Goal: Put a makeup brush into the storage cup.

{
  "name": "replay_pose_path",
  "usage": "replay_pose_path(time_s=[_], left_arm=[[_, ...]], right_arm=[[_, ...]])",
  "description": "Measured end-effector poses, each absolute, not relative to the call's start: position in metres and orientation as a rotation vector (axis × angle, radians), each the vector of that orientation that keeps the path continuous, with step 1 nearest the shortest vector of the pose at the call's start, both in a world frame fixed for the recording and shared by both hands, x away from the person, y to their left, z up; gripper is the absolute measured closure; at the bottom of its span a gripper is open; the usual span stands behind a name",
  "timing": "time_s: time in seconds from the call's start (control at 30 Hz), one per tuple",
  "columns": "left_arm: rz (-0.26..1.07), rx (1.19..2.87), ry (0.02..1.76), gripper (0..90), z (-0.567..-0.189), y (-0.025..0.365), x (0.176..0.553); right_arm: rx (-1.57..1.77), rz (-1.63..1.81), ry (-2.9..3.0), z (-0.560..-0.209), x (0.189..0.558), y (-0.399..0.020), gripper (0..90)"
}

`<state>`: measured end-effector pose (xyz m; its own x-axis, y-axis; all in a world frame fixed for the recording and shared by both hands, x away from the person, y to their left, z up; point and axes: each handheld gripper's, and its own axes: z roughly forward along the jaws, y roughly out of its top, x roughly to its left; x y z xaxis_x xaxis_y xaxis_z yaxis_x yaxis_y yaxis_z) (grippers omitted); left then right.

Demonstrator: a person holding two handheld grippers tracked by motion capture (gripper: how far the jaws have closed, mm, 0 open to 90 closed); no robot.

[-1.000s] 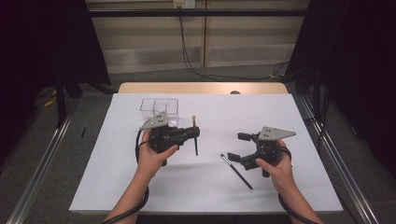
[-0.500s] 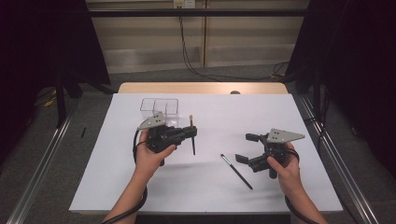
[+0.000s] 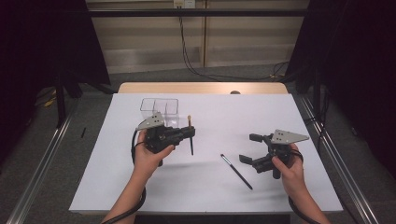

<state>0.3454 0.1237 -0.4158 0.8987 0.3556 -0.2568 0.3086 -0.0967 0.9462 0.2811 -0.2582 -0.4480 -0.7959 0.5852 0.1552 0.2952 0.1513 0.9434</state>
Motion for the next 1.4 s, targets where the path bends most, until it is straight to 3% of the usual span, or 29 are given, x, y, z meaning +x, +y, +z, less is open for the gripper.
replay_pose_path(time_s=[1.4], left_arm=[[0.101, 1.686, 0.563, 83.5, -0.414, 0.145, 0.348]], right_arm=[[0.891, 1.685, 2.137, -0.461, 0.260, -0.300, 2.1]])
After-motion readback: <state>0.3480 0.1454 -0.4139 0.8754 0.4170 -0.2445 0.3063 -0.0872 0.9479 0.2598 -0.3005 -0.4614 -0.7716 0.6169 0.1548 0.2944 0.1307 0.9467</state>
